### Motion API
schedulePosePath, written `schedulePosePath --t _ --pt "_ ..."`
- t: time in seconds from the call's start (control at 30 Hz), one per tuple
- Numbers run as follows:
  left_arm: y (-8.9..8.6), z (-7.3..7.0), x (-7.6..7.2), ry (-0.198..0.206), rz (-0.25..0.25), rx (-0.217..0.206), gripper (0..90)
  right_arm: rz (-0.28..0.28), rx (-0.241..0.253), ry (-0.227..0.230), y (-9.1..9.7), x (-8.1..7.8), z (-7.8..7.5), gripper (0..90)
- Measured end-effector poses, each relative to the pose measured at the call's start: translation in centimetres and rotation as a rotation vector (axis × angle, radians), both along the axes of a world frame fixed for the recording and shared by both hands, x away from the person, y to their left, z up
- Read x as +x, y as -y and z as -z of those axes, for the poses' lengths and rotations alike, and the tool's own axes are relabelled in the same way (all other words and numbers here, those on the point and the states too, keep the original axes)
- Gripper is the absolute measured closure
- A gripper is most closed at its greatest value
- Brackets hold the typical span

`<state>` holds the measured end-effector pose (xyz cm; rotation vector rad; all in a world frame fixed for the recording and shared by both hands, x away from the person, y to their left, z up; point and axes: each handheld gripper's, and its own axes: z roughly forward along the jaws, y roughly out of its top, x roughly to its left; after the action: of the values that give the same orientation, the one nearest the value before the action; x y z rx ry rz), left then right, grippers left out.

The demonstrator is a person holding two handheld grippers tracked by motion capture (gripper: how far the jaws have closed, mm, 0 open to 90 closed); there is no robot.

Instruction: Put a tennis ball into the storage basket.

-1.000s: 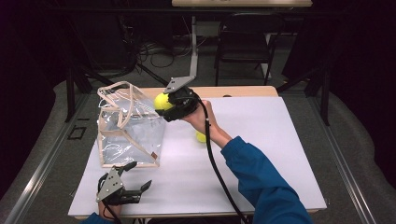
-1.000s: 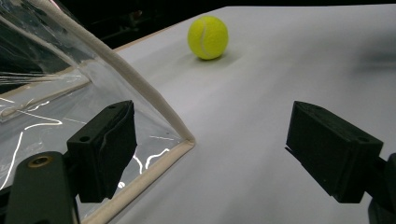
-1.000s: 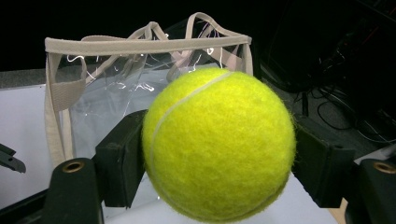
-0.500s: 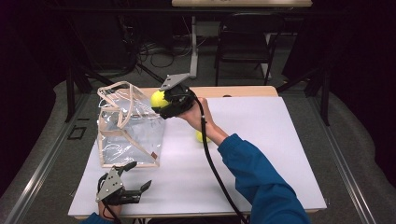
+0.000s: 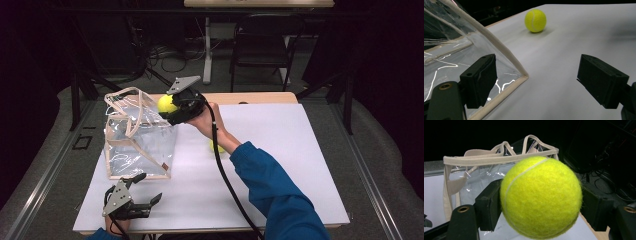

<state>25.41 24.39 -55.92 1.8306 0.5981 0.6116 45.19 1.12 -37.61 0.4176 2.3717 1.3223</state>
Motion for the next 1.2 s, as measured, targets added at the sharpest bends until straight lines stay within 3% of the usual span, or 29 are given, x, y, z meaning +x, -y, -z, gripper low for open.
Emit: schedulePosePath --t 0.33,1.2 --pt "0.0 0.0 -0.1 0.003 0.001 -0.009 16.1 -0.011 0.012 0.015 -0.9 0.1 -0.9 26.2" --pt "-0.2 -0.1 -0.2 0.008 0.0 -0.017 16.1 -0.019 0.025 0.002 -2.7 0.8 -1.9 26.2"
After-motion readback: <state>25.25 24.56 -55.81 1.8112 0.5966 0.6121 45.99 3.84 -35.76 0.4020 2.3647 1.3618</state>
